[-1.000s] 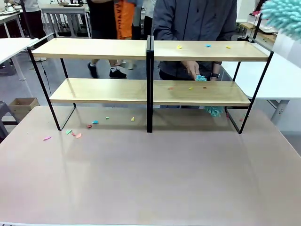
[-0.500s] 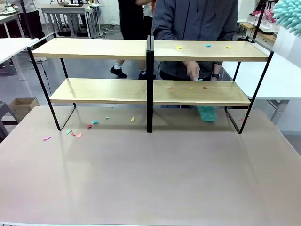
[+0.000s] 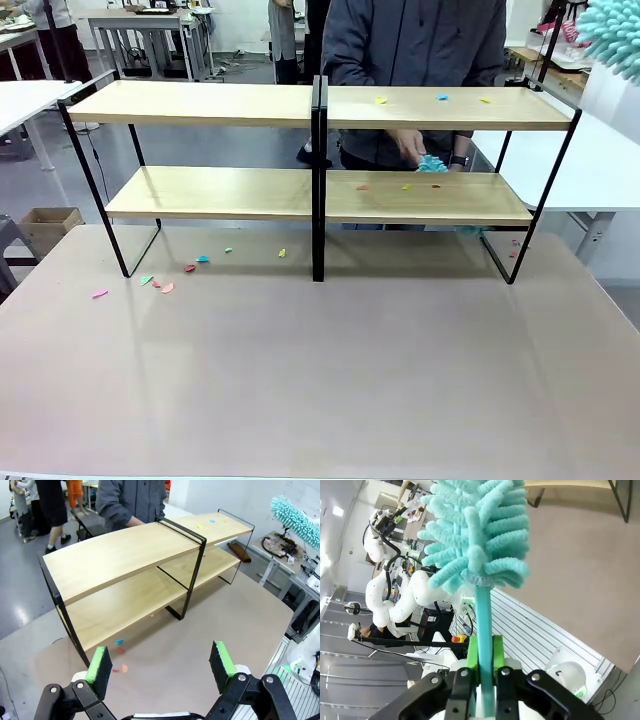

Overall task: Clean the shelves.
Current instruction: Clean another randomly selected level of the Shelf with the Duster.

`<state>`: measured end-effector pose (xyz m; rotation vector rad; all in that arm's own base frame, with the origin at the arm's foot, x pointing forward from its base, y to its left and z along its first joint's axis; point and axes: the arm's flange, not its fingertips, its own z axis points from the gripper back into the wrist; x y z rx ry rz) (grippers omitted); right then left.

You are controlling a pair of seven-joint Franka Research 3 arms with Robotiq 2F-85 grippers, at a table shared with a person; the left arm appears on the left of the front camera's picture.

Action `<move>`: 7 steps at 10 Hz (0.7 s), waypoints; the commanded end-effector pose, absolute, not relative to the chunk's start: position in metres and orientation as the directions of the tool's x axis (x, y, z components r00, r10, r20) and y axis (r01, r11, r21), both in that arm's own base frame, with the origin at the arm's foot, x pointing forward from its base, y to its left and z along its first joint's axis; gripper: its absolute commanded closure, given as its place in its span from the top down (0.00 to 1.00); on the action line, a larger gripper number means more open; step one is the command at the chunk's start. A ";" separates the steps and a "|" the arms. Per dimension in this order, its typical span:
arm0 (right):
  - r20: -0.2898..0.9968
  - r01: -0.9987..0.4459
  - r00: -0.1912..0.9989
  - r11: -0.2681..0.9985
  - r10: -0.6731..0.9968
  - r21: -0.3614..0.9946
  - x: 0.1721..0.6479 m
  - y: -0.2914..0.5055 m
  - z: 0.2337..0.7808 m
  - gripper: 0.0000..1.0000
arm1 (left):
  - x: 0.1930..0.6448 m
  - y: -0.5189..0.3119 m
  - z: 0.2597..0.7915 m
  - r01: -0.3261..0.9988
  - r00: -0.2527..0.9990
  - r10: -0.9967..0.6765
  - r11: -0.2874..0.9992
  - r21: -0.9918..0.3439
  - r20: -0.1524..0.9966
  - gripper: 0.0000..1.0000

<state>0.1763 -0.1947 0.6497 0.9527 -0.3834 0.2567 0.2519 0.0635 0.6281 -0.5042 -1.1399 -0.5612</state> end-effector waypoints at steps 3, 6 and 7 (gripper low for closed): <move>0.441 -0.397 0.896 0.552 0.058 0.734 0.174 -0.199 0.654 0.13 | 0.250 0.061 0.622 0.635 0.320 -0.155 0.767 -0.091 0.935 1.00; 0.426 -0.376 0.904 0.557 0.044 0.740 0.176 -0.195 0.650 0.13 | 0.250 0.061 0.622 0.635 0.320 -0.155 0.767 -0.091 0.935 1.00; 0.469 -0.441 0.874 0.617 0.129 0.652 0.156 -0.179 0.646 0.13 | 0.250 0.061 0.622 0.635 0.320 -0.155 0.767 -0.091 0.935 1.00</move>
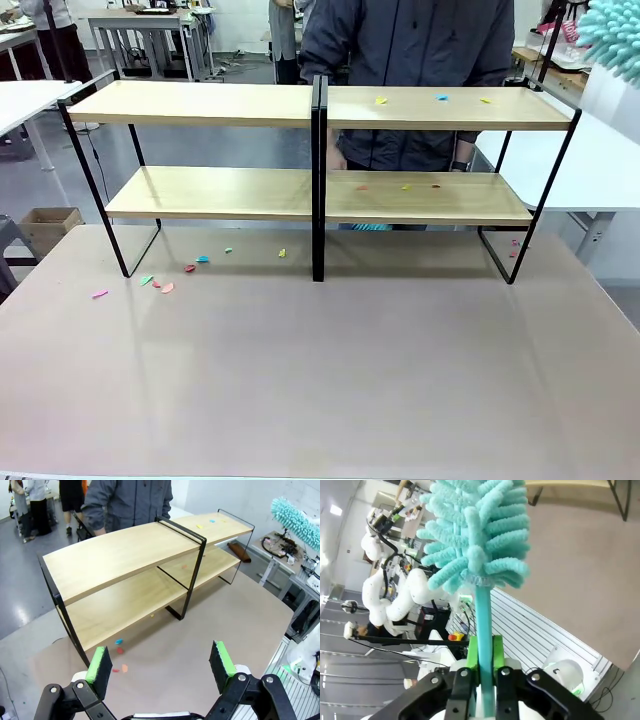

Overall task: Clean the shelves.
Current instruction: Clean another randomly selected level of the Shelf with the Duster.

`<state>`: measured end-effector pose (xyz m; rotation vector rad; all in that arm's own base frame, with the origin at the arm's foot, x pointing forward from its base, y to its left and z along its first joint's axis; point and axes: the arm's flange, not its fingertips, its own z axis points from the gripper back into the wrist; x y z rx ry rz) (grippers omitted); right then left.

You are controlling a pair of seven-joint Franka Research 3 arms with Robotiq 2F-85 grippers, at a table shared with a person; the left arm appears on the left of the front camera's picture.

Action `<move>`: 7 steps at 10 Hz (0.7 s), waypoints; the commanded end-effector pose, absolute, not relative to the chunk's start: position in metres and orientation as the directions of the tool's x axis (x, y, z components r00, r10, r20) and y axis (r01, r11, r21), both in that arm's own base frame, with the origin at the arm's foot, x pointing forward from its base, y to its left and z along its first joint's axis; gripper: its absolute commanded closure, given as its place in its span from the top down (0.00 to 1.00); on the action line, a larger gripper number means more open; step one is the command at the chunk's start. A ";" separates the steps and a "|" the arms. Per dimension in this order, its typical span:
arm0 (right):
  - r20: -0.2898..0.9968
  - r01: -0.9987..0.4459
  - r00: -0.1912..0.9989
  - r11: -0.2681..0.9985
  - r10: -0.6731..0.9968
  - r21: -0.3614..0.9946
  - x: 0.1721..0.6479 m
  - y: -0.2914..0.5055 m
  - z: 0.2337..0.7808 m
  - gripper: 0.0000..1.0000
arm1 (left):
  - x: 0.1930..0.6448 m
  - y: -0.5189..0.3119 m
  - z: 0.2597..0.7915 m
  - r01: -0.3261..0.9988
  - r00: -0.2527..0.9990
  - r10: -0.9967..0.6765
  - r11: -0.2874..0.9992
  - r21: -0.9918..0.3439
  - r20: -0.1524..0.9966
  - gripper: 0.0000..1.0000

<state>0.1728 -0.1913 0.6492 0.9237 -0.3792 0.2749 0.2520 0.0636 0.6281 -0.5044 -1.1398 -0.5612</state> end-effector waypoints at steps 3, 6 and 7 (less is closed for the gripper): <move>0.495 -0.459 0.858 0.640 0.140 0.616 0.145 -0.150 0.646 0.13 | 0.250 0.061 0.622 0.635 0.320 -0.155 0.767 -0.091 0.935 1.00; 0.488 -0.538 0.812 0.735 0.320 0.413 0.144 -0.046 0.651 0.13 | 0.250 0.061 0.622 0.635 0.320 -0.155 0.767 -0.091 0.935 1.00; 0.496 -0.486 0.846 0.668 0.197 0.563 0.150 -0.111 0.654 0.13 | 0.250 0.061 0.622 0.635 0.320 -0.155 0.767 -0.091 0.935 1.00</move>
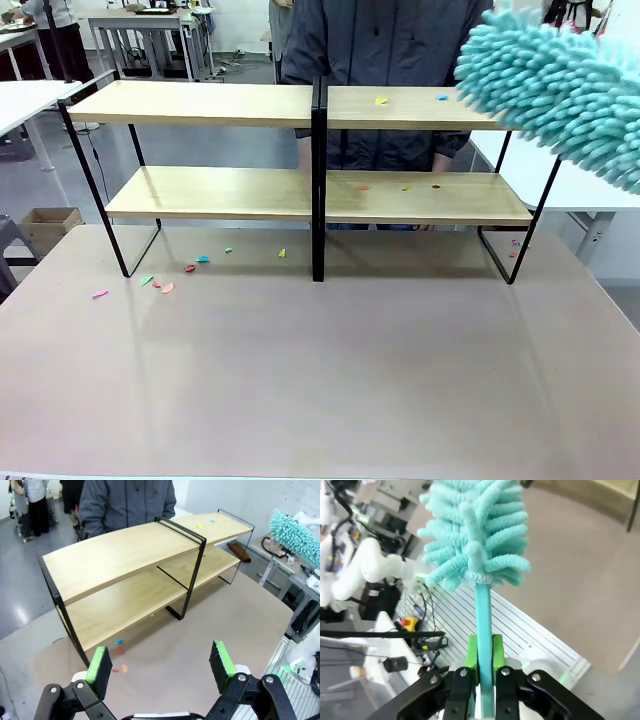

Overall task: Clean the shelves.
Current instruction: Clean another randomly selected level of the Shelf with the Duster.

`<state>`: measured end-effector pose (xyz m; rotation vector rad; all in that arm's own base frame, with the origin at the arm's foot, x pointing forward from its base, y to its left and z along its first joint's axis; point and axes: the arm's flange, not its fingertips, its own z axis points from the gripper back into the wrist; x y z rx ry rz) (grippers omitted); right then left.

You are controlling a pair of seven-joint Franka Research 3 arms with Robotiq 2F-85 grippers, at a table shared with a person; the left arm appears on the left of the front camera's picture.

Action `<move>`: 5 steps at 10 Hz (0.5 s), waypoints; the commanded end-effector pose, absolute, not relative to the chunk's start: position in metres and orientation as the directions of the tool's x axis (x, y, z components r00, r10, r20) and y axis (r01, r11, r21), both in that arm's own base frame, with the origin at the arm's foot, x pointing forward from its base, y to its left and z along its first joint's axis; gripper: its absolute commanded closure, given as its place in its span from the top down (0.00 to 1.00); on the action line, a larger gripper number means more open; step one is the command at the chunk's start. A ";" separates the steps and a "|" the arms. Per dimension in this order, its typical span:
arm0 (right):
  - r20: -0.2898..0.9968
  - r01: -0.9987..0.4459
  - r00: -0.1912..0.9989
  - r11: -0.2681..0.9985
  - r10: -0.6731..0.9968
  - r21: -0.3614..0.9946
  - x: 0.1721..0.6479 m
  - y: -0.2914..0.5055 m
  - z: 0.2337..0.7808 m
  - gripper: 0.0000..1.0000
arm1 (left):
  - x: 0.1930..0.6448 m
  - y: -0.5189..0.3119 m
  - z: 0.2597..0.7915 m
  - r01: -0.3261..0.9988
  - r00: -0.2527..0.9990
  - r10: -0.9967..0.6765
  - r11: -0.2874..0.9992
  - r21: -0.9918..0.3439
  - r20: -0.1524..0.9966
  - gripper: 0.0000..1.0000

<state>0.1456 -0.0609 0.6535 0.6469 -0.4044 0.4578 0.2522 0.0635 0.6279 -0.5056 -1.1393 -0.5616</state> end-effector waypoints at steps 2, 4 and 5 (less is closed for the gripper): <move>0.461 -0.457 0.856 0.758 0.233 0.466 0.149 -0.059 0.661 0.13 | 0.250 0.061 0.622 0.635 0.320 -0.155 0.767 -0.091 0.935 1.00; 0.445 -0.490 0.839 0.791 0.313 0.366 0.220 -0.006 0.696 0.13 | 0.250 0.061 0.622 0.635 0.320 -0.155 0.767 -0.091 0.935 1.00; 0.419 -0.465 0.852 0.822 0.315 0.329 0.259 0.019 0.717 0.13 | 0.250 0.061 0.622 0.635 0.320 -0.155 0.767 -0.091 0.935 1.00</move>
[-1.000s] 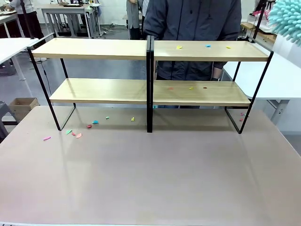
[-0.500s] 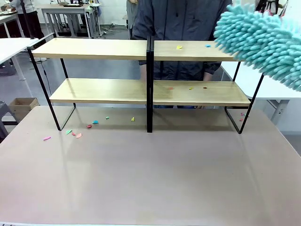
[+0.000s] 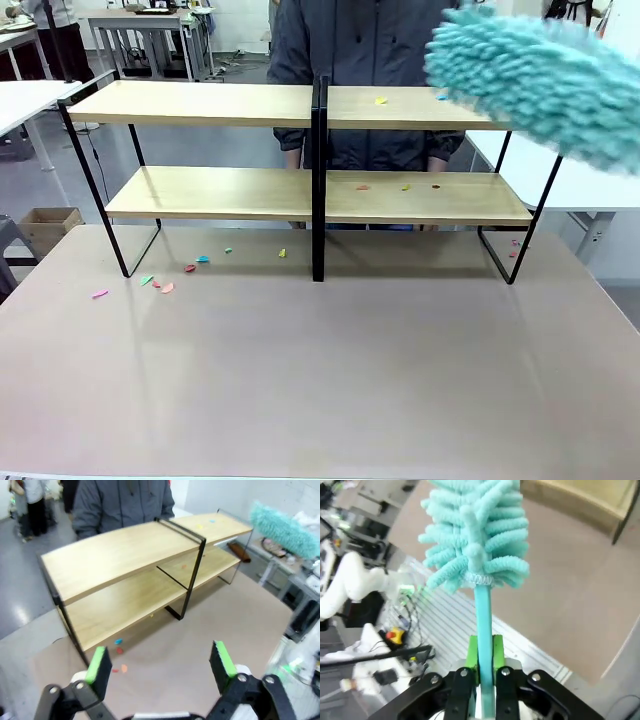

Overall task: Clean the shelves.
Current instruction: Clean another randomly selected level of the Shelf with the Duster.

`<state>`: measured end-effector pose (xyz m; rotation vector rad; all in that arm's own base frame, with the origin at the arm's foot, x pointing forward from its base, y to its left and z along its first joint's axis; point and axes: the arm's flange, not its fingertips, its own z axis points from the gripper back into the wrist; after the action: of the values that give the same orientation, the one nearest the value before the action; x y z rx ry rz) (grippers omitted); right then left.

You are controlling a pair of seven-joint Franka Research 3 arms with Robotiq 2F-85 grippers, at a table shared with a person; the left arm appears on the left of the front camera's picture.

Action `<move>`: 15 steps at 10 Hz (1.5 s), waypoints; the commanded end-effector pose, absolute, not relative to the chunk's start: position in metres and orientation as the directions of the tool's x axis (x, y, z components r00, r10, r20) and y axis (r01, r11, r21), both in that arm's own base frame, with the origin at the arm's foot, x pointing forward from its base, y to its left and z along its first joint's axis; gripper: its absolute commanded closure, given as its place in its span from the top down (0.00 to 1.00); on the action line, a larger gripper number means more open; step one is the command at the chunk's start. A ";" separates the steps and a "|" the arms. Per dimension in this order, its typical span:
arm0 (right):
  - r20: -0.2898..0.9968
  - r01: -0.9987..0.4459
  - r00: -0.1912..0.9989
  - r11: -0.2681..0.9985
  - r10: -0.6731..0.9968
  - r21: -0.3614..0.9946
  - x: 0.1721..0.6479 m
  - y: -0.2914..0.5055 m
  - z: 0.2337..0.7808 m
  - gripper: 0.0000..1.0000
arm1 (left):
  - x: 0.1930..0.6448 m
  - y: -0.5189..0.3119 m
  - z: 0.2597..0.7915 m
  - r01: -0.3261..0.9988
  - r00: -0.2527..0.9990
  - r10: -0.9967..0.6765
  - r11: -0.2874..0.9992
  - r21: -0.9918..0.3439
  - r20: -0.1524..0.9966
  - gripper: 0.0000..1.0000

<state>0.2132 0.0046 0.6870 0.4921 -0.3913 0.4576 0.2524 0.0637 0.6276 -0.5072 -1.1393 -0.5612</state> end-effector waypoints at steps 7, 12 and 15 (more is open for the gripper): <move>0.332 -0.354 0.900 0.918 0.282 0.178 0.360 0.151 0.714 0.13 | 0.250 0.061 0.622 0.635 0.320 -0.155 0.767 -0.091 0.935 1.00; 0.265 -0.317 0.924 0.939 0.275 0.132 0.378 0.179 0.683 0.13 | 0.250 0.061 0.622 0.635 0.320 -0.155 0.767 -0.091 0.935 1.00; 0.234 -0.210 0.956 0.970 0.177 0.123 0.385 0.166 0.678 0.13 | 0.250 0.061 0.622 0.635 0.320 -0.155 0.767 -0.091 0.935 1.00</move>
<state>0.3795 0.1702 0.6762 0.1817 -0.2269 0.2728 0.2525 0.0637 0.6276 -0.5076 -1.1394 -0.5614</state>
